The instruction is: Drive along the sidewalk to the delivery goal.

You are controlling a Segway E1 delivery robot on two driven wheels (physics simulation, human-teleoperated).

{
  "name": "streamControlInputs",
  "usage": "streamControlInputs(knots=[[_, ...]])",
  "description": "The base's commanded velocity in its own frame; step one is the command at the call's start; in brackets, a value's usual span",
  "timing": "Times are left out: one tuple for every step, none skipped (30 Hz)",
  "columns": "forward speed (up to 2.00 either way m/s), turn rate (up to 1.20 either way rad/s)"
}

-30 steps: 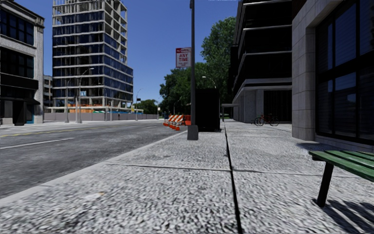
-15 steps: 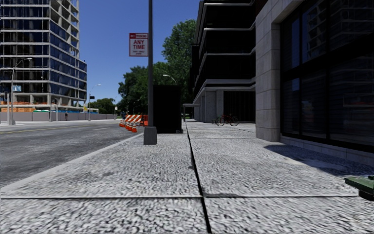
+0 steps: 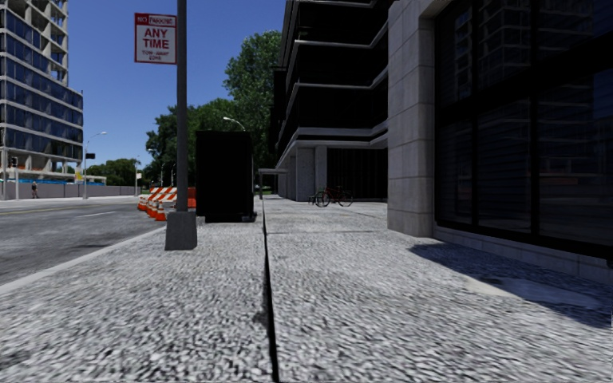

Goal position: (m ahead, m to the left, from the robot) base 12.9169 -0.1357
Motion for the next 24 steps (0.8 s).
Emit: streamControlInputs(knots=[[2.00,0.00],[2.00,0.00],[2.00,0.00],[2.00,0.00],[2.00,0.00],[2.00,0.00],[2.00,0.00],[2.00,0.00],[2.00,0.00],[2.00,0.00],[2.00,0.00],[2.00,0.00],[2.00,0.00],[2.00,0.00],[2.00,0.00],[2.00,0.00],[2.00,0.00],[2.00,0.00],[2.00,0.00],[2.00,0.00],[2.00,0.00],[2.00,0.00],[2.00,0.00],[2.00,0.00]])
